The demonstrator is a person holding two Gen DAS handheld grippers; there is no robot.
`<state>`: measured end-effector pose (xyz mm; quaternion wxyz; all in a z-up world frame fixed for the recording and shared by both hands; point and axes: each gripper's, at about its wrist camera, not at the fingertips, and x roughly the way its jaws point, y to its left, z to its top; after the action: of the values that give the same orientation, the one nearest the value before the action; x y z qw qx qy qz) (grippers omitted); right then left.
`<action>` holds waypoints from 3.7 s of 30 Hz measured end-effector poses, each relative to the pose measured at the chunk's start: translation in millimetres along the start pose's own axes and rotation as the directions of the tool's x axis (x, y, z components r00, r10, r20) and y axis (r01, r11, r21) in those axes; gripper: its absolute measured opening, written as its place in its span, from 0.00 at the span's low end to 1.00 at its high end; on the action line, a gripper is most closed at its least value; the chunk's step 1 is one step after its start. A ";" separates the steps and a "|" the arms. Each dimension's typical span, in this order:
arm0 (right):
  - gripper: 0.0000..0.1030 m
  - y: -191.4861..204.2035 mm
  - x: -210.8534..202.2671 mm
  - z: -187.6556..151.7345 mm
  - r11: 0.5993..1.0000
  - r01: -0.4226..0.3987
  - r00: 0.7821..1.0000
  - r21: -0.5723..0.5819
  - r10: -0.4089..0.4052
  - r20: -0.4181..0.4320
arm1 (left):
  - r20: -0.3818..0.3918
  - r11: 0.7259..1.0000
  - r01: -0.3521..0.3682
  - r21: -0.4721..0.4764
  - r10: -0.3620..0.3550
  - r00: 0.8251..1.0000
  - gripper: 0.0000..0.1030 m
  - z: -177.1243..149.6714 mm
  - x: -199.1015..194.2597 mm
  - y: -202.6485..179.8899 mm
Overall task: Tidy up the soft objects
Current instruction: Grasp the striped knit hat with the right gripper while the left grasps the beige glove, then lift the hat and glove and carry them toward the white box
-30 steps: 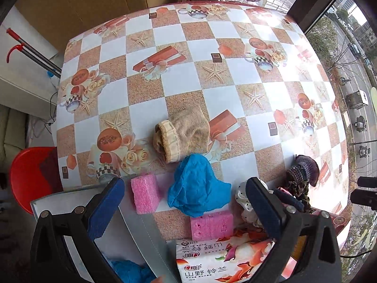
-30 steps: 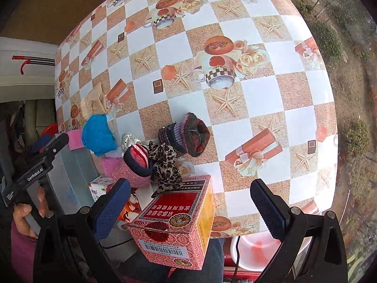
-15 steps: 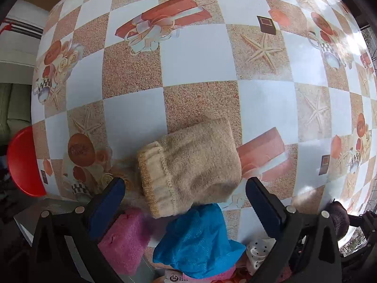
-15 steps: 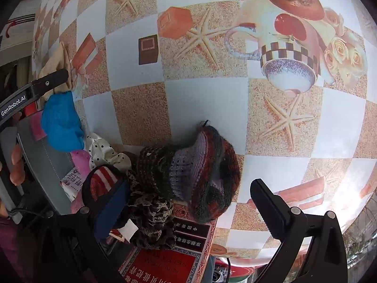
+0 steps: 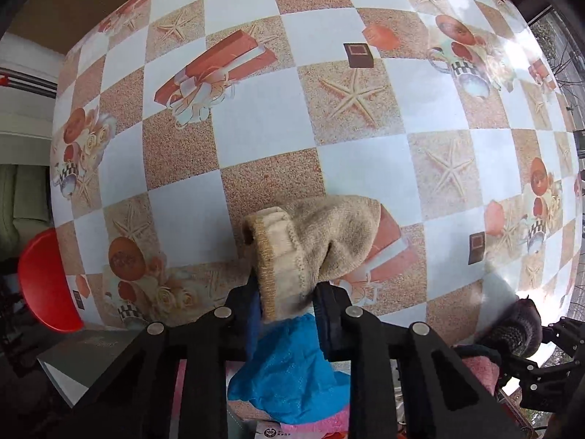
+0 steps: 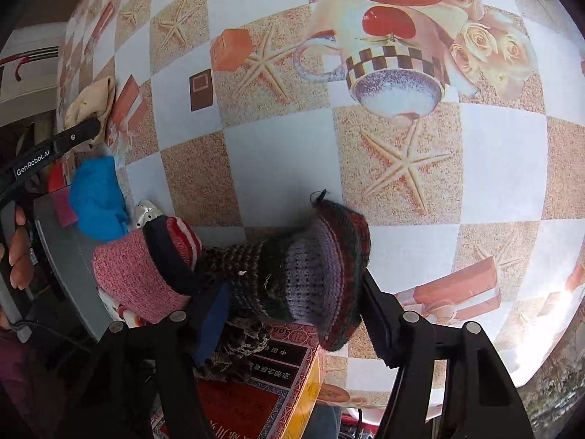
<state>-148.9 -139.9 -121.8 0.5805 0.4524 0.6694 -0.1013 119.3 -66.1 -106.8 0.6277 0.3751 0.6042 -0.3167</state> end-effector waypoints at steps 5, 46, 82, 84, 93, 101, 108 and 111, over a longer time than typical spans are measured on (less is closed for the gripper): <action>0.63 -26.8 -32.0 -9.3 0.993 -0.065 0.987 0.094 0.050 0.153 | 0.134 0.997 0.023 0.067 -0.032 0.990 0.26 -11.5 -38.2 -8.1; 0.63 160.1 -110.4 -168.4 0.997 -0.019 0.849 -0.073 0.055 0.526 | 0.357 0.960 0.058 0.272 -0.157 0.921 0.26 -243.8 -154.1 -3.7; 0.63 225.3 -45.8 -196.5 0.993 0.051 0.895 -0.105 0.001 0.445 | 0.410 0.971 0.029 0.237 -0.127 0.903 0.26 -298.2 -150.0 54.9; 0.63 225.1 -46.2 -197.6 0.993 0.051 0.894 -0.102 0.000 0.448 | 0.411 0.971 0.030 0.239 -0.129 0.903 0.26 -298.2 -150.0 55.1; 0.63 225.7 -47.1 -200.9 0.994 0.052 0.892 -0.097 -0.003 0.452 | 0.421 0.969 0.032 0.247 -0.137 0.897 0.26 -301.2 -151.0 56.5; 0.63 226.6 -48.1 -203.7 0.994 0.052 0.890 -0.096 -0.003 0.455 | 0.430 0.970 0.031 0.240 -0.135 0.893 0.26 -304.2 -152.6 58.7; 0.63 229.6 -46.4 -204.1 0.992 0.062 0.896 -0.105 -0.009 0.445 | 0.429 0.975 0.042 0.216 -0.133 0.893 0.26 -307.4 -151.5 64.2; 0.63 232.5 -45.7 -204.1 0.991 0.069 0.896 -0.112 -0.012 0.443 | 0.428 0.978 0.046 0.203 -0.131 0.894 0.26 -307.2 -150.8 67.6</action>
<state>-124.5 105.3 70.8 0.7420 0.3662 0.5348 -0.1711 6.4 222.7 52.9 0.6943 0.3235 0.4309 -0.4770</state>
